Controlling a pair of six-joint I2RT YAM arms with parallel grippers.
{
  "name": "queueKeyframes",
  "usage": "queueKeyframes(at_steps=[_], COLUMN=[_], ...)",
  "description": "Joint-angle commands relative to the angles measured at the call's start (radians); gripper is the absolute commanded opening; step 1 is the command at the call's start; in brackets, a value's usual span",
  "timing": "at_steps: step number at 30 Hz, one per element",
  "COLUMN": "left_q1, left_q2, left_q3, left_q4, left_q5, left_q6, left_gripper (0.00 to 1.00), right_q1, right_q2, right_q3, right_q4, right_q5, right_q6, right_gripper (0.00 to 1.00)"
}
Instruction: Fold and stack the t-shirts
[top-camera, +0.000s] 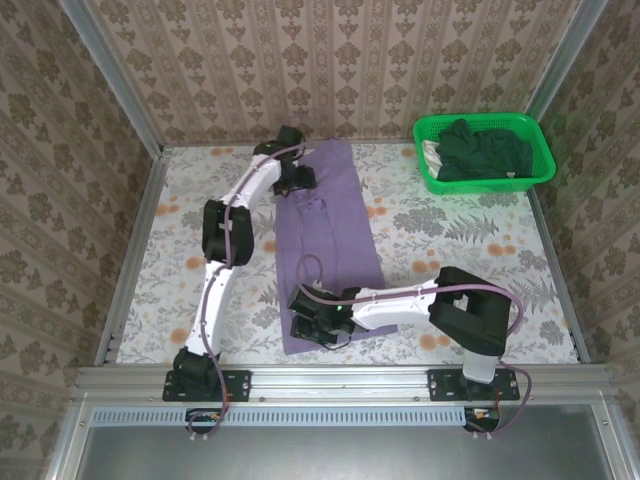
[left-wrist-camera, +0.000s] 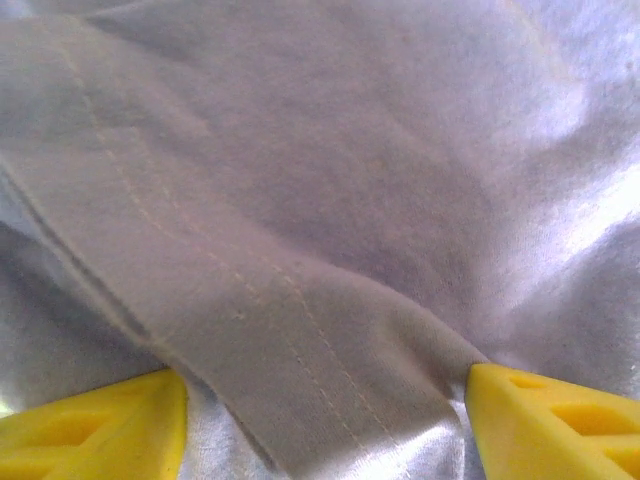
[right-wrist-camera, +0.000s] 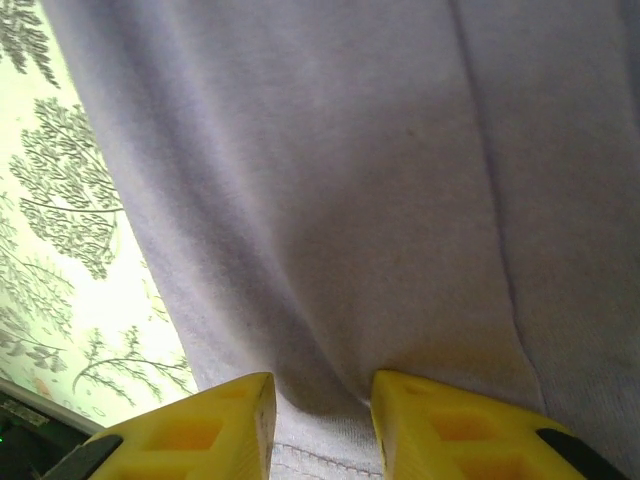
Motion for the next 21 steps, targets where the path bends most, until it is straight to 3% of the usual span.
queueKeyframes(at_steps=[1, 5, 10, 14, 18, 21], left_q1=[0.014, 0.03, 0.054, 0.059, 0.059, 0.049], left_q2=[0.08, 0.085, 0.07, -0.005, -0.117, -0.231], left_q3=[0.051, 0.07, 0.094, 0.091, 0.091, 0.04], left_q4=[-0.02, 0.005, 0.015, 0.019, 0.011, -0.031], left_q5=[0.053, 0.047, 0.053, 0.059, 0.07, 0.06], left_q6=[-0.005, -0.007, -0.004, 0.012, -0.002, -0.05], left_gripper=[0.74, 0.74, 0.75, 0.86, 0.96, 1.0], right_q1=[0.007, 0.008, 0.001, -0.051, -0.207, -0.423], right_q2=[0.045, 0.013, -0.152, -0.329, -0.537, -0.681], right_q3=[0.02, 0.016, -0.042, -0.076, -0.153, -0.219], right_q4=[-0.095, -0.124, -0.166, -0.214, -0.232, -0.304], right_q5=[0.056, 0.064, 0.127, 0.154, 0.111, 0.033], right_q6=[0.035, 0.012, -0.058, -0.194, -0.363, -0.426], right_gripper=[0.37, 0.44, 0.53, 0.58, 0.61, 0.6])
